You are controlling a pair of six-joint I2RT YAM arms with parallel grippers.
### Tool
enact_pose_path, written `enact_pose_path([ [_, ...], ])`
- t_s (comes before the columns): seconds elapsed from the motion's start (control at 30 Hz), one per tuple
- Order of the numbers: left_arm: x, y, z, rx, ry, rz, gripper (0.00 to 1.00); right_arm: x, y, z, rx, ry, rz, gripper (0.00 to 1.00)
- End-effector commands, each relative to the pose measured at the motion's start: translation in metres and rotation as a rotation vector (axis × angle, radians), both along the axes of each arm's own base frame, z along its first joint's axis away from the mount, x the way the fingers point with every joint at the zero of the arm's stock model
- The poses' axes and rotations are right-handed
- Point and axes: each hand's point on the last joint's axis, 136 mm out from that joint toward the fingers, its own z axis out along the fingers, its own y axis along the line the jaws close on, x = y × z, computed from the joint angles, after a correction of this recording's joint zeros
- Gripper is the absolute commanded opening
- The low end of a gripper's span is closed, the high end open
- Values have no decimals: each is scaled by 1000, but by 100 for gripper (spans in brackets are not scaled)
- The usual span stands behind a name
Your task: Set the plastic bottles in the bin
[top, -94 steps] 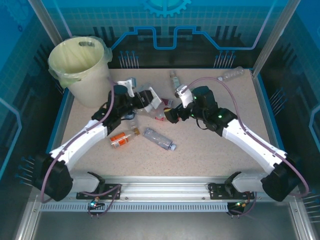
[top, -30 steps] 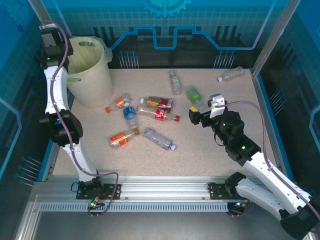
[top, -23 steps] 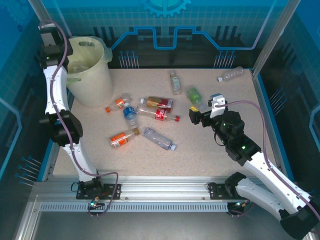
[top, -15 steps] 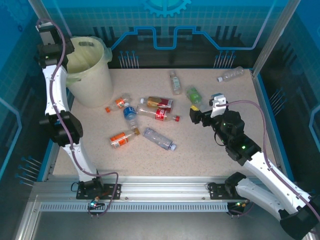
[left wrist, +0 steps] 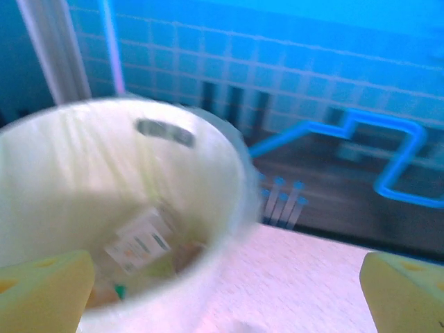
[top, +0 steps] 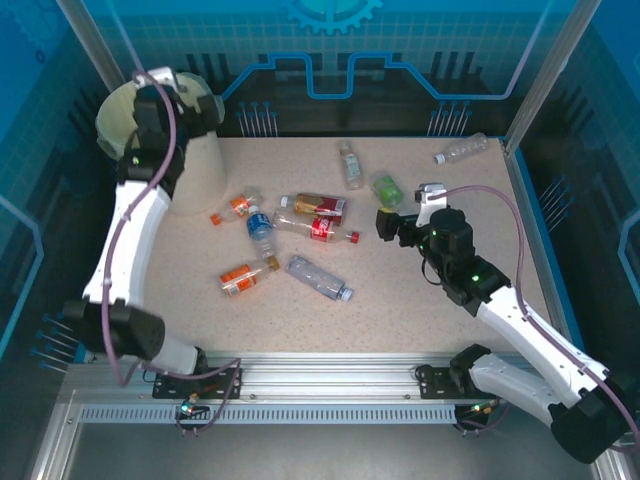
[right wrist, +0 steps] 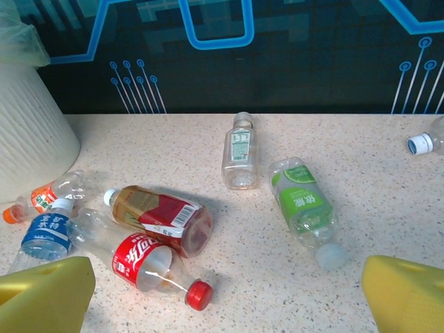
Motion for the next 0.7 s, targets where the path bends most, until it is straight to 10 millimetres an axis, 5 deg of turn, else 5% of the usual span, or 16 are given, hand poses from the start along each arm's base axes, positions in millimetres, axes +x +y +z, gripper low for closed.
enact_pose_path([
  [0.0, -22, -23, -49, -121, 70, -19, 99, 4, 1, 16, 33, -9, 1, 100],
  [0.3, -124, -71, -235, -326, 584, -83, 99, 5, 0, 14, 24, 11, -4, 100],
  [0.43, -148, -68, -271, -246, 693, -52, 99, 7, 1, 11, 32, 13, -1, 100],
  [0.67, -144, -93, -319, -157, 815, -111, 99, 6, 11, 16, 51, 14, 53, 100],
])
